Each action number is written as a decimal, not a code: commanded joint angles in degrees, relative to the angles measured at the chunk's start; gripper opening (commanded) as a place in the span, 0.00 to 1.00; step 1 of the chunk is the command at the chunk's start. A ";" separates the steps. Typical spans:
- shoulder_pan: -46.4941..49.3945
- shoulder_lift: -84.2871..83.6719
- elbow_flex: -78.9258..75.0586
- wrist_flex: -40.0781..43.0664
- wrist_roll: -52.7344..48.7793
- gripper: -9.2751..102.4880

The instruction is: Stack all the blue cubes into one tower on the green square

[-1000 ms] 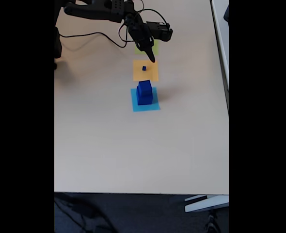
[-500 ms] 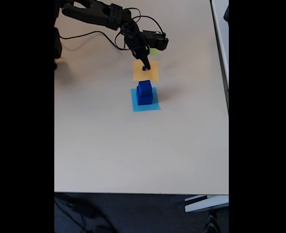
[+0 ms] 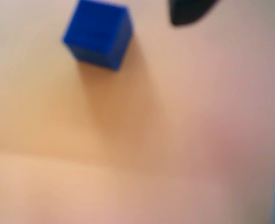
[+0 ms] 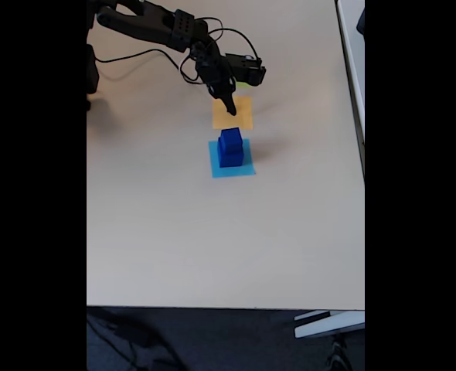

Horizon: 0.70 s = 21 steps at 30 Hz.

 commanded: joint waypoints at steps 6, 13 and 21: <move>0.44 4.13 -0.35 -0.44 0.35 0.26; 0.09 3.96 -0.26 -0.26 0.00 0.24; 0.35 3.08 -0.62 -0.35 0.18 0.24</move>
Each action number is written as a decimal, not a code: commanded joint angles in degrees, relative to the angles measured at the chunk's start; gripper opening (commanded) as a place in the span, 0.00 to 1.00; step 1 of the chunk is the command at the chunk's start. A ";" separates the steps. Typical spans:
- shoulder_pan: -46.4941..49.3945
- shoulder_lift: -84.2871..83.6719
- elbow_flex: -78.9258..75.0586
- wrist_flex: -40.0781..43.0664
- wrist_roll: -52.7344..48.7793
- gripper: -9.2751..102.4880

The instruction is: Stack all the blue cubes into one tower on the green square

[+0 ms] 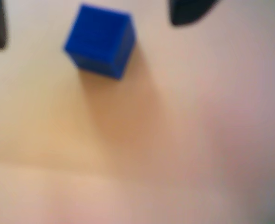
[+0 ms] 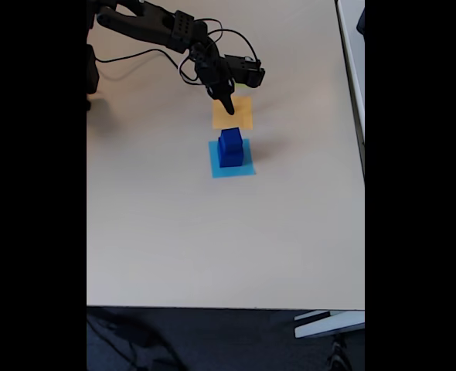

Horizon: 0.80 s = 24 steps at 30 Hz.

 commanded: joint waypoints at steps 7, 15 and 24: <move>0.00 1.49 -1.32 -0.79 0.18 0.23; 0.44 0.35 -1.49 -2.55 -0.26 0.23; 0.53 -0.88 -1.49 -3.25 0.26 0.23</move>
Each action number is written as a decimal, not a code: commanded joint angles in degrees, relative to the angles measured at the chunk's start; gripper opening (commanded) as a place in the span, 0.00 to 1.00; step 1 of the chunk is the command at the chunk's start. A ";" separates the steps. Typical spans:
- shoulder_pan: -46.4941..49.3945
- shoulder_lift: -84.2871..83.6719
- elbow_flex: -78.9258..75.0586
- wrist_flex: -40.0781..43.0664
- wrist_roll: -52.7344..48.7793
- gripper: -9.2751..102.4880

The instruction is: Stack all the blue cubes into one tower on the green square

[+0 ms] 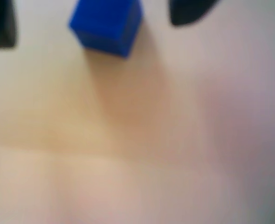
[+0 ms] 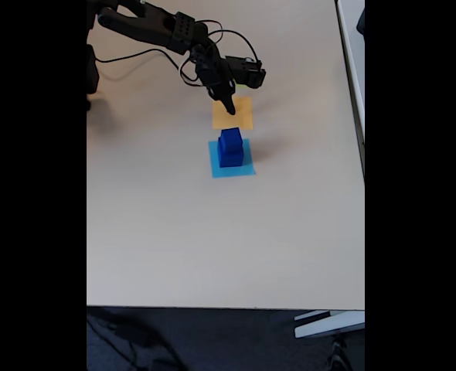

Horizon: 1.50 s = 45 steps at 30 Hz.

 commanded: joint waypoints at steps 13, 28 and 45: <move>0.35 0.26 -1.32 -0.97 0.35 0.21; 0.53 0.09 -0.79 -0.88 0.35 0.18; 0.70 0.00 -0.70 -0.62 0.62 0.16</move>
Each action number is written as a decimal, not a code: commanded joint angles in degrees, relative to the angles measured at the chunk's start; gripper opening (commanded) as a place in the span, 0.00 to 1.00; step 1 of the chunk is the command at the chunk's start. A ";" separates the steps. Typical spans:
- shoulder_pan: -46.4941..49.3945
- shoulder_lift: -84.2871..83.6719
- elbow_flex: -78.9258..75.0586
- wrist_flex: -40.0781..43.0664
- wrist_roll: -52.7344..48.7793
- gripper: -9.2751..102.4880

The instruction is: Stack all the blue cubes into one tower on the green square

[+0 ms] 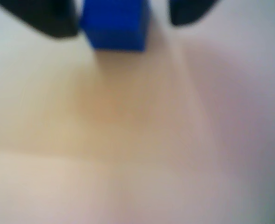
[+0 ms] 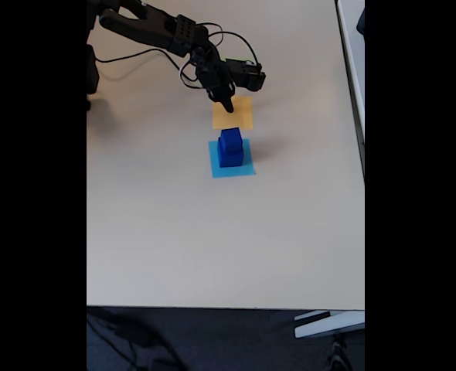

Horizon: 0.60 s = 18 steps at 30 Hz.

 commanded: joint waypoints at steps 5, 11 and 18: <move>0.44 0.70 -0.62 -0.44 0.35 0.14; 0.44 0.70 -0.44 -0.53 0.53 0.13; 0.44 0.53 0.18 -1.41 0.62 0.12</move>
